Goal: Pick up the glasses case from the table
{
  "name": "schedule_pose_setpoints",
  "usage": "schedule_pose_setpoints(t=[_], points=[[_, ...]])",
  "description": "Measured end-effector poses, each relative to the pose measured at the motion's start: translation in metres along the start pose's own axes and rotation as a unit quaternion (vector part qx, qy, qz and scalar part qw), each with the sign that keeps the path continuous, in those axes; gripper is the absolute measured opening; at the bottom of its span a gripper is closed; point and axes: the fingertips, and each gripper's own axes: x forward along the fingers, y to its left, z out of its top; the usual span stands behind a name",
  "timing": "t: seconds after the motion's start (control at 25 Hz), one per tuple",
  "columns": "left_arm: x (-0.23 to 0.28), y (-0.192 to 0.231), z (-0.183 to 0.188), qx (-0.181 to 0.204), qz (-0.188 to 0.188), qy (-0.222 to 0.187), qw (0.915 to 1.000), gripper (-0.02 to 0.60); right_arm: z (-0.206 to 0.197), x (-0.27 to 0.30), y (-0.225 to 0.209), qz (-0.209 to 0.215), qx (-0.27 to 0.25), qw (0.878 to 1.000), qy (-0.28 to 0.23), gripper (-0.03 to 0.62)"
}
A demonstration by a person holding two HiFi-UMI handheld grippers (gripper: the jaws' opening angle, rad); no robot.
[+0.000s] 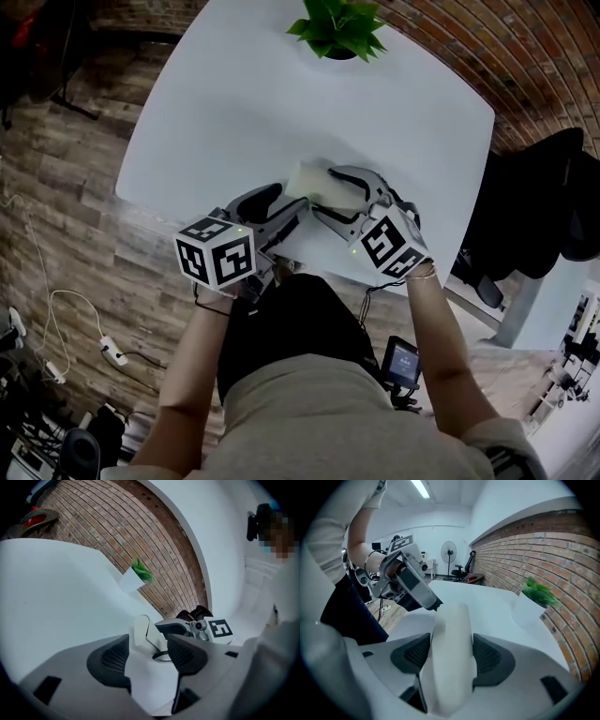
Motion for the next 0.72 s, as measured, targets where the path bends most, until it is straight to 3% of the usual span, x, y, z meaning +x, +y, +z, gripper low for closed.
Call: schedule_pose_setpoints(t=[0.28,0.48,0.6,0.72], points=[[0.024,-0.026,-0.003,0.006,-0.038,0.032,0.9988,0.239,0.017,-0.015,0.012,-0.003,-0.024,0.999,-0.033,0.284],[0.033,-0.035,-0.010,-0.010,-0.035,0.044,0.9983,0.237,0.018,-0.022,0.021,-0.005,-0.035,0.999,-0.040,0.284],[0.035,-0.039,-0.009,-0.017,-0.040,0.051,0.9978,0.177,0.015,-0.027,0.021,-0.018,-0.024,0.998,-0.046,0.285],[0.038,-0.048,-0.008,0.002,-0.049,0.060,0.9970,0.169,0.011,-0.032,0.019,-0.034,-0.003,0.998,-0.052,0.292]])
